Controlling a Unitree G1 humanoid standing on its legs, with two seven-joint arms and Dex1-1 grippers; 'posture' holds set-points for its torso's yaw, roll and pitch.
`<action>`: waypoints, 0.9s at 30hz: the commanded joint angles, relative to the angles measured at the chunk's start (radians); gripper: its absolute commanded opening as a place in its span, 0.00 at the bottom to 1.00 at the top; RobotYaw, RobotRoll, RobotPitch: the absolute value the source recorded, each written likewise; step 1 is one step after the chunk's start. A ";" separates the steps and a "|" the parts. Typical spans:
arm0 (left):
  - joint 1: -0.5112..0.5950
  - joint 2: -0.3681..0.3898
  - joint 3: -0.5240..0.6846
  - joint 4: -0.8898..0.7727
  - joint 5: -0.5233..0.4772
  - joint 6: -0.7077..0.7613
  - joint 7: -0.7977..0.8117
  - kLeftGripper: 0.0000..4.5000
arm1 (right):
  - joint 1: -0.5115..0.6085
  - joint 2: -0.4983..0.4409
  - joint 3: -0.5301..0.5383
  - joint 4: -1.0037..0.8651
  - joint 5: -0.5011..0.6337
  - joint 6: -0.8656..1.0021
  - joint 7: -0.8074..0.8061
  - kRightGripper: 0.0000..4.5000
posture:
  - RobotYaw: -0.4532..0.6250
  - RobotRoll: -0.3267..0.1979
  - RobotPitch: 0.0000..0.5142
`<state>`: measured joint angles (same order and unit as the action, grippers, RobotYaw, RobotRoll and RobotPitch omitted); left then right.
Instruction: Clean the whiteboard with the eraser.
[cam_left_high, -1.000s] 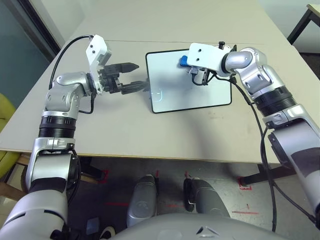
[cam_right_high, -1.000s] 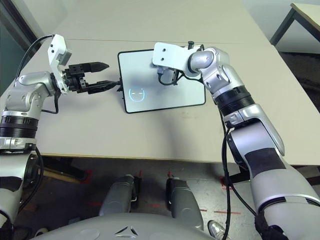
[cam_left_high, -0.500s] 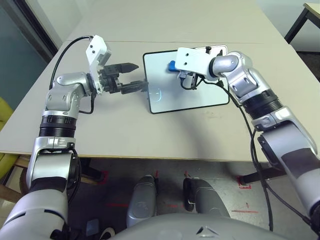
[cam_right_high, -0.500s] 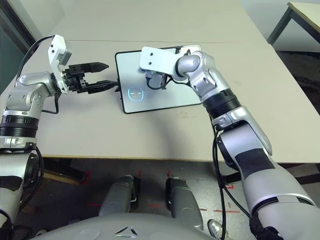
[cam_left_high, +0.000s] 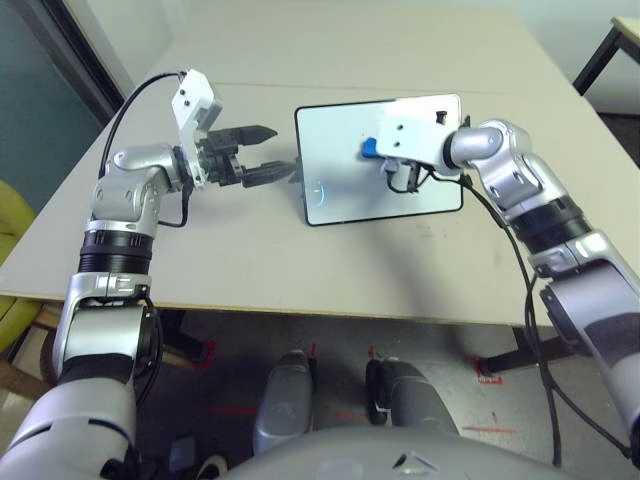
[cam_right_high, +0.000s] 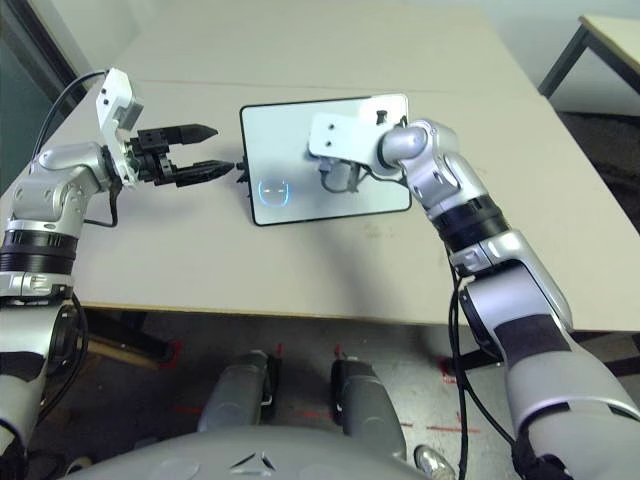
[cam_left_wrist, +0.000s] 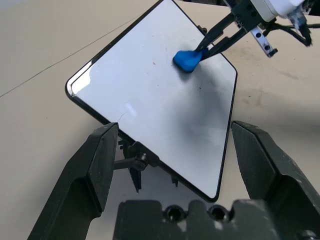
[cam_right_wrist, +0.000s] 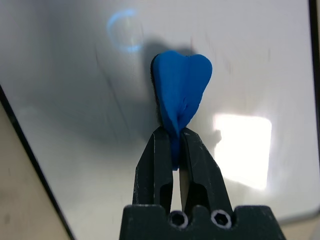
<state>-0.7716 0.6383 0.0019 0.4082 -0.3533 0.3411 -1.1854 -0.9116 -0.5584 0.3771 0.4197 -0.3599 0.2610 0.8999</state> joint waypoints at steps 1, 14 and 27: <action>-0.009 -0.001 -0.001 0.006 0.011 -0.010 -0.006 1.00 | 0.022 -0.049 -0.039 0.003 0.014 0.034 0.021 0.00 | 0.65 0.62 0.18; 0.009 0.014 0.007 -0.017 0.003 -0.002 -0.010 1.00 | 0.025 -0.154 -0.359 -0.131 0.280 0.378 0.042 0.00 | 0.66 0.62 0.18; 0.000 0.014 -0.005 -0.019 -0.002 0.017 -0.047 1.00 | 0.218 -0.219 -0.427 0.034 0.325 0.503 -0.116 0.00 | 0.65 0.62 0.18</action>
<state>-0.7692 0.6502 0.0064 0.4045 -0.3552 0.3496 -1.2204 -0.6993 -0.7960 -0.0219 0.4164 -0.0531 0.7657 0.8097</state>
